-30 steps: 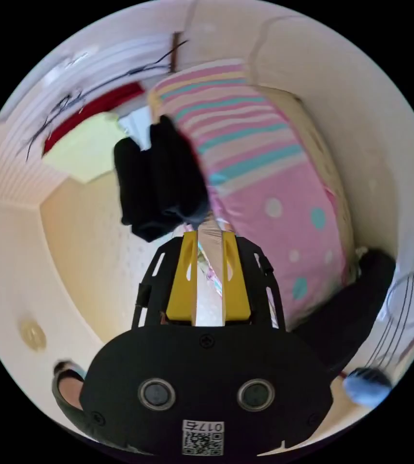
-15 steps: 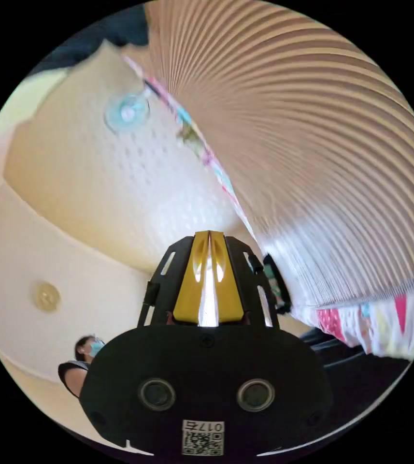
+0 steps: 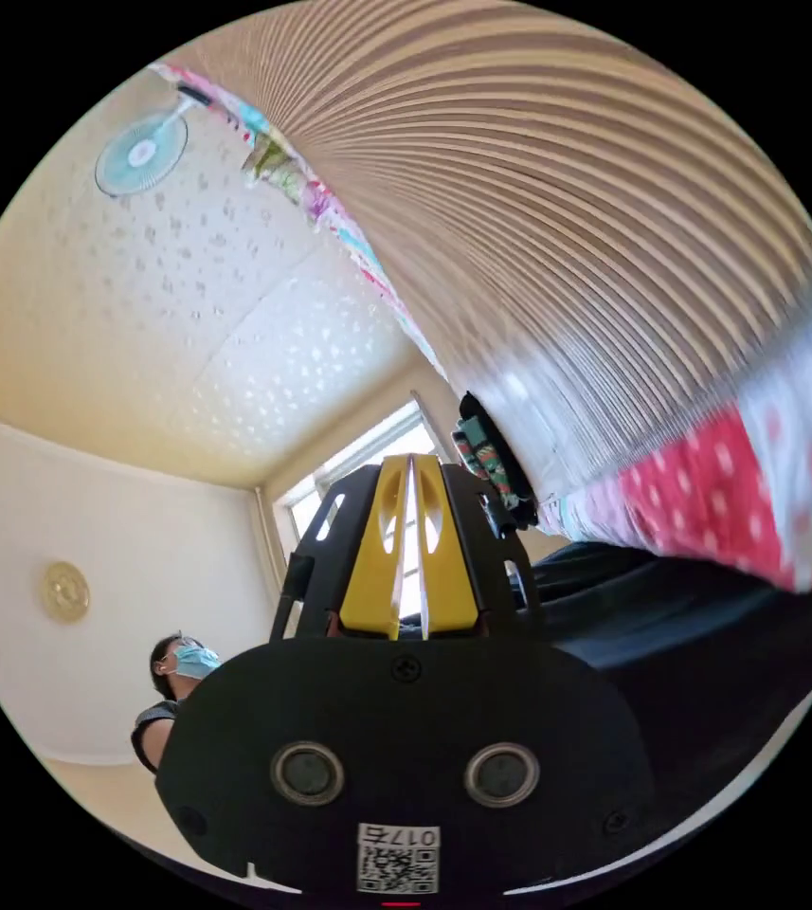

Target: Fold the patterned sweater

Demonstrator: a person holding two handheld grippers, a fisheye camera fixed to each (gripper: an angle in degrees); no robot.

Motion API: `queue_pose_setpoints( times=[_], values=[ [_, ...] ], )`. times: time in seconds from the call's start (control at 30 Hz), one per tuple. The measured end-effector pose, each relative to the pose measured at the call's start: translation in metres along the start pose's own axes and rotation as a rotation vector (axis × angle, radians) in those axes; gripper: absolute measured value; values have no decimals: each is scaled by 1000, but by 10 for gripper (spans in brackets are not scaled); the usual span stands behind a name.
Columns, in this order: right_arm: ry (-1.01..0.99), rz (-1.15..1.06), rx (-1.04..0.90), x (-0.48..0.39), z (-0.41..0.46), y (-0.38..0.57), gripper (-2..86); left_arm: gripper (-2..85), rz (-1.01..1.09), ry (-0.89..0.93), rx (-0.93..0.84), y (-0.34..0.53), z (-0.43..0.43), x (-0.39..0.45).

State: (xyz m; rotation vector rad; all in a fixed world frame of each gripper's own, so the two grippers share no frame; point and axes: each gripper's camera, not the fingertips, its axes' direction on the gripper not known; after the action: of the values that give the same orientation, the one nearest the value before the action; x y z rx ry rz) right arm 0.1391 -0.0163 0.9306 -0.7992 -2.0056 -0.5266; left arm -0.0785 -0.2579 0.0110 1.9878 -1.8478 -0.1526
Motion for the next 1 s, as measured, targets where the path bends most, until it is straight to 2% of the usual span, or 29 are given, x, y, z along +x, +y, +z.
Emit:
queue_pose_setpoints(
  times=[0.03,0.07,0.17,0.23,0.4,0.47,0.57,0.63,0.73,0.83,0.9,1.0],
  values=[
    [-33,82,63,22,-4,19,8,-8,44,-19,-16,1,-9,12],
    [-147,103,166,34,-16,31,8,-7,105,-42,-24,2,-18,27],
    [-283,-93,480,19,-53,62,5,3,308,-143,1,8,-52,74],
    [-284,-158,546,12,-61,73,4,25,403,-226,62,12,-83,101],
    [-240,-195,508,10,-46,92,4,87,435,-317,336,12,-202,151],
    [-209,-224,502,14,-27,108,4,108,365,-370,487,14,-263,170],
    [-189,-190,486,37,2,130,5,142,274,-426,571,9,-313,187],
    [-185,-130,488,56,20,143,5,157,226,-437,529,-1,-322,189],
    [-347,-144,608,73,22,167,5,153,173,-414,436,-15,-313,183],
    [-269,-185,700,57,18,185,4,124,191,-446,519,5,-303,187],
    [-201,-173,686,51,25,184,4,104,218,-445,601,28,-298,187],
    [-174,-133,629,50,45,167,4,62,250,-293,694,67,-295,168]
  ],
)
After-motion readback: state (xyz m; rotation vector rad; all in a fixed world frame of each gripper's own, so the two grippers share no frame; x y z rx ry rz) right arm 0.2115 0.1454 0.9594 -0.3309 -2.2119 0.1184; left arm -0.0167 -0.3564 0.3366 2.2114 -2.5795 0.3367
